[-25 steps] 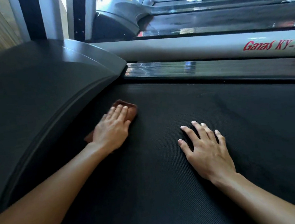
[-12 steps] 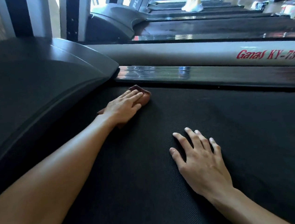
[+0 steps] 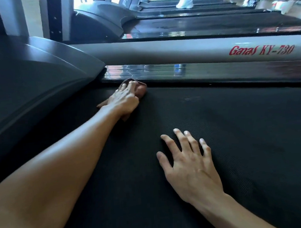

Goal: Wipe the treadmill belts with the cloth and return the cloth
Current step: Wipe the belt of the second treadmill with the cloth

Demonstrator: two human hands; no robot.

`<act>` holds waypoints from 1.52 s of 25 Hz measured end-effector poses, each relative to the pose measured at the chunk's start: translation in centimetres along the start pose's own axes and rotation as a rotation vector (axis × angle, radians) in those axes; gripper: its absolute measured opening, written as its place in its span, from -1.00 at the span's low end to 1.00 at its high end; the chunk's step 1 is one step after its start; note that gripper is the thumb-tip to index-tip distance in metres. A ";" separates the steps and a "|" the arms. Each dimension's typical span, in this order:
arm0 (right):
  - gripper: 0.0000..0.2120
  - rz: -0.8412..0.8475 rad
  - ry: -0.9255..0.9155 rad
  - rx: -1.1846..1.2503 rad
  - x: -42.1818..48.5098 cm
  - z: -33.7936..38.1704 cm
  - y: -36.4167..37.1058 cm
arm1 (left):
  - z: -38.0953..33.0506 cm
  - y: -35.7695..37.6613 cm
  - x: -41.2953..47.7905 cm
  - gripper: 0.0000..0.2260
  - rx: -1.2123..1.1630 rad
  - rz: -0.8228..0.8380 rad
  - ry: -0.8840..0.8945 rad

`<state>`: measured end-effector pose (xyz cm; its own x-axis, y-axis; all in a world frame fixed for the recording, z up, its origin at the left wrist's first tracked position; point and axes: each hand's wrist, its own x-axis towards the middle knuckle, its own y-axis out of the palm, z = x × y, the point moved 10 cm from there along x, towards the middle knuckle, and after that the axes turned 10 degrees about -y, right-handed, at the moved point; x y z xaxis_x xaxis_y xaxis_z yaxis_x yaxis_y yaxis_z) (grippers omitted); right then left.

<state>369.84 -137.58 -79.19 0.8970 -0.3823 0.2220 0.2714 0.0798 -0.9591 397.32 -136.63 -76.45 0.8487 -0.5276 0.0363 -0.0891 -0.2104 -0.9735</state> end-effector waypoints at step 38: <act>-0.51 0.152 -0.029 0.150 -2.7 1.2 -2.0 | 7.8 -1.5 -20.0 -0.52 0.086 -0.025 -0.127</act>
<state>367.30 -135.59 -77.68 0.9406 -0.3289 0.0839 0.1793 0.2716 -0.9456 384.55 -119.28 -77.44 0.9097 -0.4136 0.0371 -0.0270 -0.1481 -0.9886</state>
